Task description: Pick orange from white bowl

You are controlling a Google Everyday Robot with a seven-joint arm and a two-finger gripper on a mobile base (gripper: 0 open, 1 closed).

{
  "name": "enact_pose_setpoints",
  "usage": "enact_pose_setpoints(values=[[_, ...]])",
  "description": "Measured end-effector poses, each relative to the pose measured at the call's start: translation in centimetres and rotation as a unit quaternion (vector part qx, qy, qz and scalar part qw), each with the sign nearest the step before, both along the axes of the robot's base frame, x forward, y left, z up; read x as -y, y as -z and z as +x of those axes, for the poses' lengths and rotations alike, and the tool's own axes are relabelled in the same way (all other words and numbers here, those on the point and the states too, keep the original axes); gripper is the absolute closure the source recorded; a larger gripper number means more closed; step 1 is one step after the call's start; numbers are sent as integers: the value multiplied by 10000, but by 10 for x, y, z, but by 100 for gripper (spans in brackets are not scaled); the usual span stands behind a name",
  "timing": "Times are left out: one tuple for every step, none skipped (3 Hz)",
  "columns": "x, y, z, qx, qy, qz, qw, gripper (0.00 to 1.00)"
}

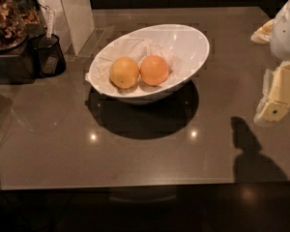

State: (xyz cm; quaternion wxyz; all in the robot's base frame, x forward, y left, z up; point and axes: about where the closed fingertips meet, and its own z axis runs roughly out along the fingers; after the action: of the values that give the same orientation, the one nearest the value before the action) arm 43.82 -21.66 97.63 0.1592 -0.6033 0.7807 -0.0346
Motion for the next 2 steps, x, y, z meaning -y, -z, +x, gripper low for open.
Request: enact_pose_setpoints(values=[[0, 0, 0, 0, -1, 0, 10000, 0], [-8, -3, 7, 30, -147, 44, 9999, 0]])
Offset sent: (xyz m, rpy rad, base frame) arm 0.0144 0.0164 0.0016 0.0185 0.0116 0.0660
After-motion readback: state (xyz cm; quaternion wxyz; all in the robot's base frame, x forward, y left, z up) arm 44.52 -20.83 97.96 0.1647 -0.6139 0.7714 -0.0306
